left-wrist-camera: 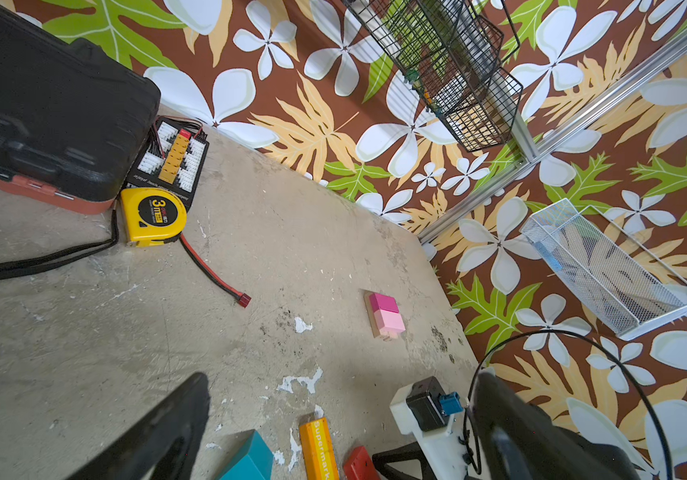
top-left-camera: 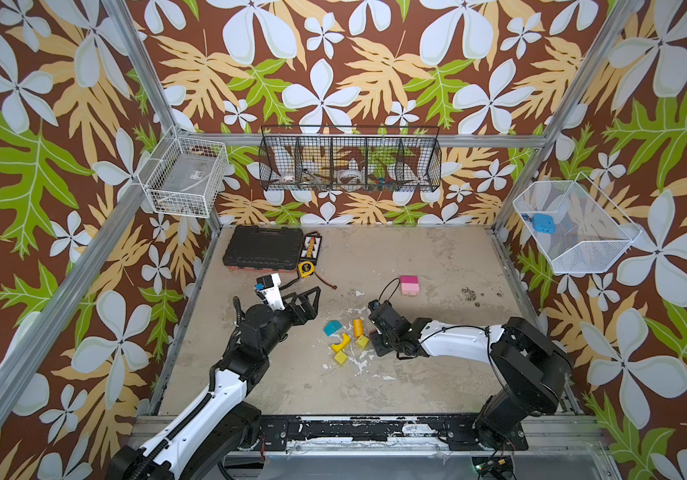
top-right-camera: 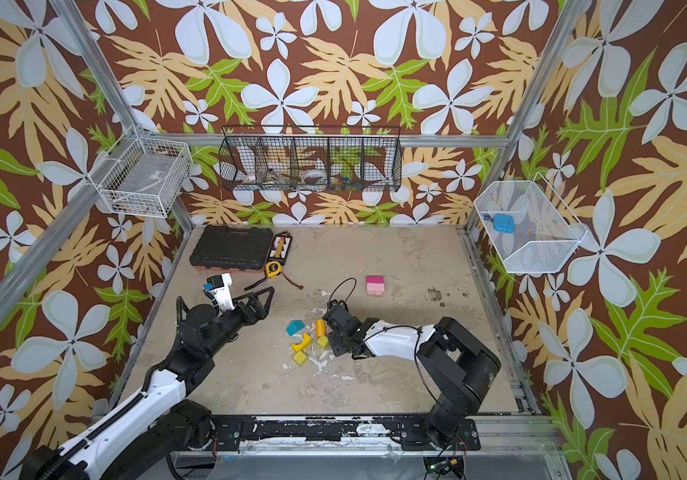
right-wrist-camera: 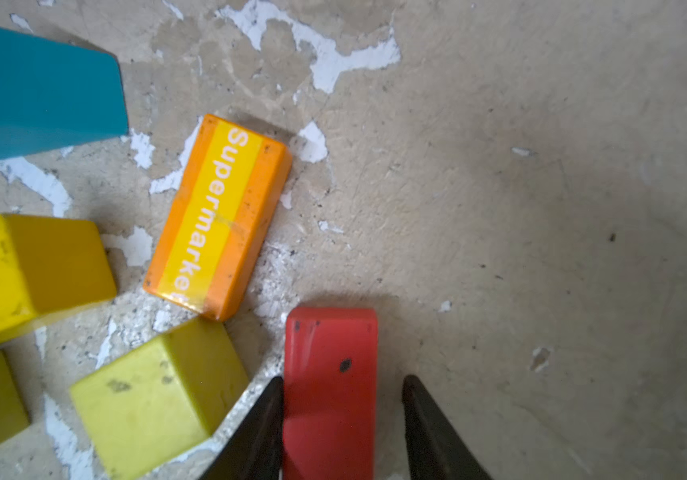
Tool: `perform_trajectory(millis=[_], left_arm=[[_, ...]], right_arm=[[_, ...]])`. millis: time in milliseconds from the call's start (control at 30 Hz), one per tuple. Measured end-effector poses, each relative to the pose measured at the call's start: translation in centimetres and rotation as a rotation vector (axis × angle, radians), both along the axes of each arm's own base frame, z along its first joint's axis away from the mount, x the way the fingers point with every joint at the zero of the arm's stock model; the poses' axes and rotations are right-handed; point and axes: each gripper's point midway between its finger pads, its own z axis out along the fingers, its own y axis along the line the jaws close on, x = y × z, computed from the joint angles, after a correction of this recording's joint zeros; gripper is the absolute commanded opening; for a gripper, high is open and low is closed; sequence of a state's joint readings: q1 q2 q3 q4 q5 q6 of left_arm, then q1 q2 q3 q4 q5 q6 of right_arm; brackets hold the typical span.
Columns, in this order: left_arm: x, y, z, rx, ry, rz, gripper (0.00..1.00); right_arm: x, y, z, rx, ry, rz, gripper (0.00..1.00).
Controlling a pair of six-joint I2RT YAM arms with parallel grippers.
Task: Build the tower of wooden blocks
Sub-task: 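Lower the right gripper over the red block and close on it, then carry the red block with the right gripper toward the pink-topped tower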
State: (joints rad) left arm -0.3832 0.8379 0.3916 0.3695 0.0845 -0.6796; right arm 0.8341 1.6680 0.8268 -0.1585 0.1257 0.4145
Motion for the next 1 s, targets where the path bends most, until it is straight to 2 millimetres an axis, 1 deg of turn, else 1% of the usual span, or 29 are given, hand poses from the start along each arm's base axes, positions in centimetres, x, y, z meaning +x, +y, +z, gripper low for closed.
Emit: perform_trajectory(millis=[133,200,267,333,400,433,467,500,567,667,700,733,800,867,933,1000], left_arm=[[-0.1,0.0,0.2,-0.003,-0.005,-0.003,1.0],[-0.1,0.0,0.3,-0.004,-0.007,-0.004,1.0],[-0.1,-0.1,0.3,-0.004,-0.007,-0.006,1.0],[-0.2,-0.1,0.3,-0.005,-0.008,-0.008,1.0],[-0.2,-0.1,0.4,-0.007,-0.01,-0.01,1.0],[-0.2,-0.1,0.4,-0.007,-0.011,-0.01,1.0],[-0.2,-0.1,0.4,-0.007,-0.011,-0.01,1.0],[-0.2,-0.1,0.3,-0.008,-0.009,-0.01,1.0],[-0.2,-0.1,0.3,-0.008,-0.007,-0.01,1.0],[-0.2,-0.1,0.2,-0.008,-0.005,-0.01,1.0],[-0.2,-0.1,0.2,-0.008,-0.004,-0.01,1.0],[-0.2,-0.1,0.2,-0.007,-0.004,-0.01,1.0],[-0.1,-0.1,0.1,-0.006,0.0,-0.01,1.0],[-0.1,-0.2,-0.1,-0.004,0.005,-0.009,0.99],[0.0,-0.2,-0.3,-0.002,0.01,-0.009,0.99],[0.0,-0.2,-0.4,-0.001,0.013,-0.009,0.99]], right_arm=[[0.1,-0.1,0.0,-0.007,-0.007,-0.005,0.38],[0.1,-0.1,0.0,-0.007,-0.008,-0.005,0.32],[0.1,-0.1,0.2,-0.004,-0.009,-0.006,0.29],[-0.1,-0.4,0.4,-0.009,-0.002,-0.009,0.27],[-0.3,-0.7,1.4,-0.01,0.001,-0.022,0.26],[-0.1,-0.6,2.2,-0.005,-0.01,-0.026,0.24],[0.3,-0.4,3.5,0.011,-0.029,-0.033,0.2],[0.9,-0.1,5.2,0.037,-0.056,-0.04,0.16],[2.3,0.6,8.7,0.094,-0.107,-0.059,0.1],[4.7,0.8,13.8,0.177,-0.176,-0.101,0.08],[5.7,0.5,15.5,0.209,-0.198,-0.125,0.07],[6.6,0.0,16.8,0.236,-0.213,-0.148,0.06],[8.8,-2.0,19.3,0.289,-0.251,-0.224,0.05],[10.6,-4.4,20.7,0.308,-0.286,-0.299,0.05],[12.0,-6.9,21.3,0.306,-0.316,-0.38,0.05],[13.0,-9.1,21.4,0.288,-0.341,-0.438,0.04]])
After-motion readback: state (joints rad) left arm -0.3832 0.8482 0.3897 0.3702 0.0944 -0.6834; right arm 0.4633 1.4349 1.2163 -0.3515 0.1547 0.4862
